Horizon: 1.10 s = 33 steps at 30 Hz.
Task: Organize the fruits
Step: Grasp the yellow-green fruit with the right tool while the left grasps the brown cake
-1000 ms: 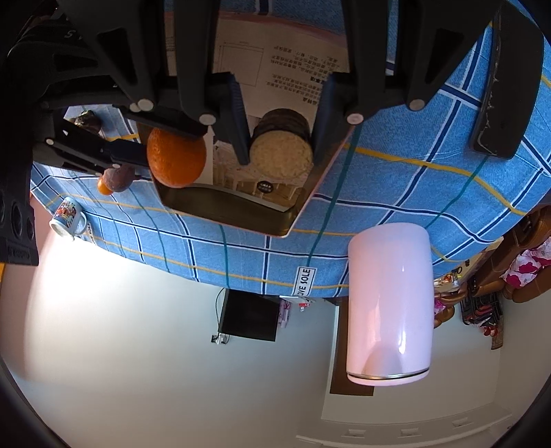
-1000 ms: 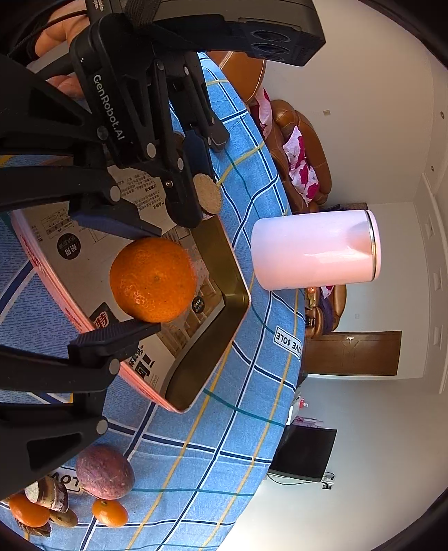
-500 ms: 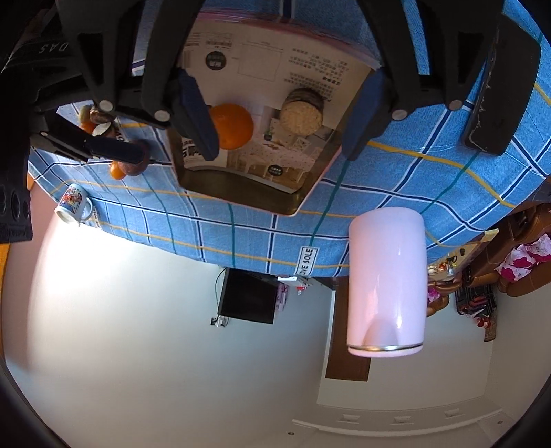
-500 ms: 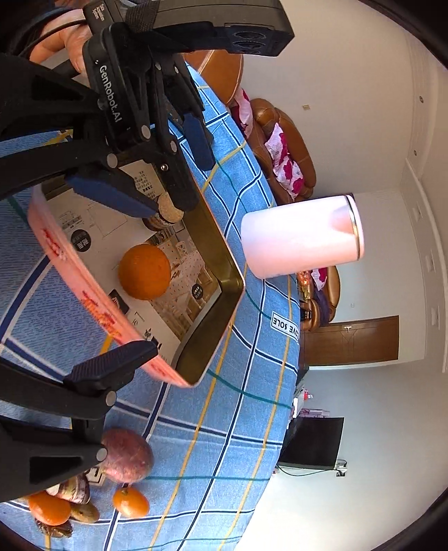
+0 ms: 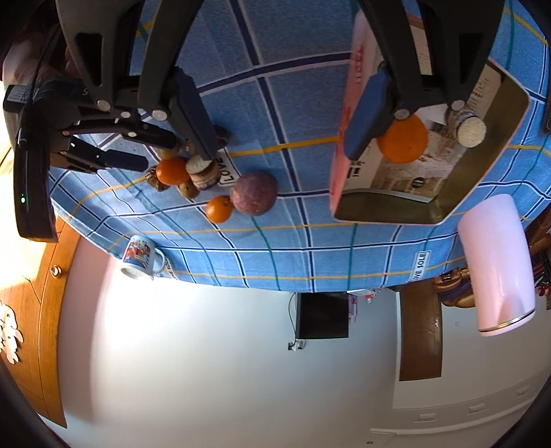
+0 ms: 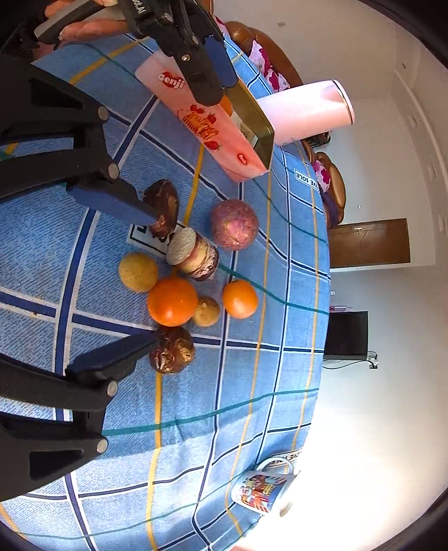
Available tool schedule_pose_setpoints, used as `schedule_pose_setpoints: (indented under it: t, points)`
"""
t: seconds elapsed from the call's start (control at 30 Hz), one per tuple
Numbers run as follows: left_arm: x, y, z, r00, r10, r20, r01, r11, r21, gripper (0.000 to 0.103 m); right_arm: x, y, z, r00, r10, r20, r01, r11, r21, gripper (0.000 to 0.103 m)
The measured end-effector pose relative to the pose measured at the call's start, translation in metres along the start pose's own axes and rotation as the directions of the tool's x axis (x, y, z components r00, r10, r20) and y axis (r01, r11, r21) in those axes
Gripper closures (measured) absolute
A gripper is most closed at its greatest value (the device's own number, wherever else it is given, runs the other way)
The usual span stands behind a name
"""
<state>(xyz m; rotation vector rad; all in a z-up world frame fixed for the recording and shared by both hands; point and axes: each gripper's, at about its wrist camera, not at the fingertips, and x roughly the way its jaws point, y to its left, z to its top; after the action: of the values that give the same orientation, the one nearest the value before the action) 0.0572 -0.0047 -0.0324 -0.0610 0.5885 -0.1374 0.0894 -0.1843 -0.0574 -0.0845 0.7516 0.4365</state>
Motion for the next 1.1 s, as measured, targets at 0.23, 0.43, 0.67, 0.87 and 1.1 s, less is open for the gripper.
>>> schedule_pose_setpoints:
  t: [0.23,0.43,0.67,0.87,1.1]
  points:
    - [0.022,-0.021,-0.002,0.997,-0.036,-0.07,0.038,0.999,0.027,0.025,0.013,-0.002,-0.005,0.996,0.055,-0.071,-0.056,0.998,-0.008,0.055]
    - [0.032,-0.03,-0.003,0.992,-0.063,-0.108,0.067,0.997,0.033,0.025,0.015,-0.006,-0.005,0.992,0.092,-0.088,-0.091,0.996,0.012,0.07]
    - [0.04,-0.038,0.0,0.987,-0.076,-0.139,0.084,0.995,0.052,0.025,-0.002,-0.018,-0.008,0.996,0.086,0.013,-0.087,0.993,0.075,0.075]
    - [0.056,-0.046,0.002,0.97,-0.121,-0.213,0.133,0.99,0.045,0.034,-0.012,-0.026,-0.009,0.996,0.052,0.073,-0.06,0.992,0.115,0.075]
    - [0.07,-0.045,-0.001,0.938,-0.189,-0.292,0.196,0.981,-0.005,0.053,-0.015,-0.028,-0.009,0.994,0.051,0.095,-0.062,0.991,0.121,0.075]
